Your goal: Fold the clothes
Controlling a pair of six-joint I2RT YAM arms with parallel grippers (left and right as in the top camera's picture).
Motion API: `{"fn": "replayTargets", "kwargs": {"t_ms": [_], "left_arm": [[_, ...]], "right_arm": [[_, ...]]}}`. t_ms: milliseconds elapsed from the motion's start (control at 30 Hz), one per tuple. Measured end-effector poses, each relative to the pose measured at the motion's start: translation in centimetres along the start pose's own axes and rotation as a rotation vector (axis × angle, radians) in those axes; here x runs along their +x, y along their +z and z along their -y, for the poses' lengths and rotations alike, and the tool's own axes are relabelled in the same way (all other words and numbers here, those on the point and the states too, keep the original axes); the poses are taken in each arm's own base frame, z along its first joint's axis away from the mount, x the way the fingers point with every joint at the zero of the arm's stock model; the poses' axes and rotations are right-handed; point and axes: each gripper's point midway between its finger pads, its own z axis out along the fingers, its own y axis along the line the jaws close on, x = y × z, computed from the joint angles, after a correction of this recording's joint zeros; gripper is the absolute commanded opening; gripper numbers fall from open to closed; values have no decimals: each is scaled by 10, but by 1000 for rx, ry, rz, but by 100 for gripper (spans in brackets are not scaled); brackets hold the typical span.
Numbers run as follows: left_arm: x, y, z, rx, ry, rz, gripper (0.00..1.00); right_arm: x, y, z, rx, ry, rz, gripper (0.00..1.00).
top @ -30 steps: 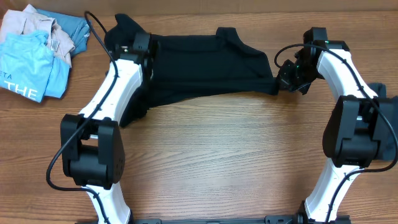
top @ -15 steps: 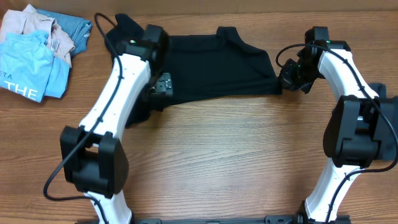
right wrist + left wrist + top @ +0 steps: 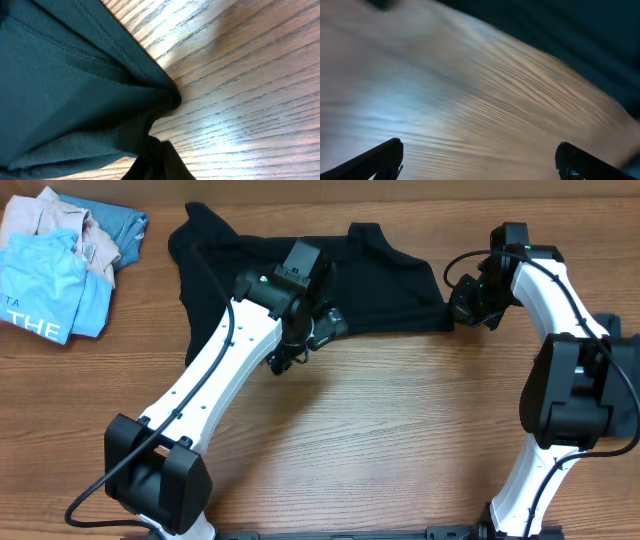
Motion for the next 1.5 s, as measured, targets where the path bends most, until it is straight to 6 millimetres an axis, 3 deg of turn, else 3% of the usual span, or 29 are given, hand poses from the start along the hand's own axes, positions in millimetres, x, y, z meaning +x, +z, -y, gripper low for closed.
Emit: {"fn": "replayTargets", "kwargs": {"t_ms": [100,200,400,500,600,733,900,1000,1067,1133,1267,1333,1500], "left_arm": [[-11,1,-46,-163,-234,38,100],[-23,-5,-78,-276,-435,118,100],[-57,-1,-87,-233,-725,293,100],[-71,16,-100,-216,-831,306,100],[-74,48,-107,-169,-868,259,100],[-89,59,-92,-75,-805,292,100],[-119,56,-55,100,-694,367,100],[-121,51,-16,172,-354,422,100],[-111,51,0,159,-134,438,100],[-87,56,7,101,89,423,100],[-47,65,0,-32,337,375,100],[-32,67,-12,-119,416,351,99],[-45,58,-39,-297,477,432,98]], "right_arm": [[-1,0,-1,-2,-2,5,8],[-3,0,-2,-6,-4,12,8],[-2,0,-1,-3,-3,10,8],[-2,0,0,-1,-3,10,9],[-2,0,0,4,-2,8,9],[0,0,1,8,1,1,9],[0,0,1,7,1,0,9],[0,0,1,6,1,1,11],[0,0,1,6,0,2,12],[0,0,1,6,1,2,13],[-2,-1,0,3,-1,8,13],[-2,-1,0,2,0,9,13],[-3,-1,-1,-5,-2,9,13]]}}
